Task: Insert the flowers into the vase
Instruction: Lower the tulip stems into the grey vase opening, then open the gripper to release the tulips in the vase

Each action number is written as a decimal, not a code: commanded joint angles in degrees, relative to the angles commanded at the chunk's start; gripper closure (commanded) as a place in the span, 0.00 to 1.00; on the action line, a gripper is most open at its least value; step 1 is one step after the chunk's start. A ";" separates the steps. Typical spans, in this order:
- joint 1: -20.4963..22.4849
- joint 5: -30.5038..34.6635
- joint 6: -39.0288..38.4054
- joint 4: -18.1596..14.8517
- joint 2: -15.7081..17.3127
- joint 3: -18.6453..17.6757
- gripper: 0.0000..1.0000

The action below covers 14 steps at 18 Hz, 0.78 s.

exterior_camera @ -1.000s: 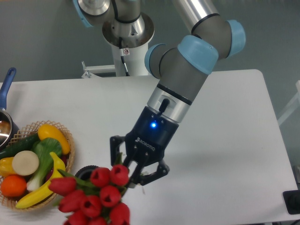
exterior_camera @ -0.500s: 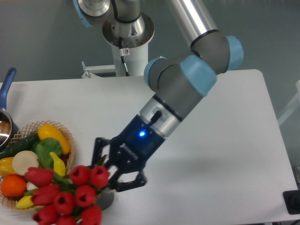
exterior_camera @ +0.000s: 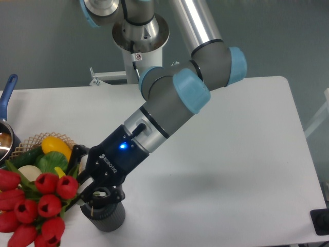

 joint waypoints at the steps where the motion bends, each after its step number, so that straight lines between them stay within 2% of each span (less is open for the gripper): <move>1: 0.00 0.00 0.09 0.00 -0.35 -0.09 0.96; 5: 0.00 0.09 1.14 0.00 -1.41 -0.61 0.95; 8: 0.00 0.35 2.63 -0.09 -1.67 -2.54 0.92; 10: 0.00 0.70 4.21 -0.09 -1.76 -4.73 0.92; 14: 0.00 1.06 10.97 -0.09 -1.41 -10.53 0.84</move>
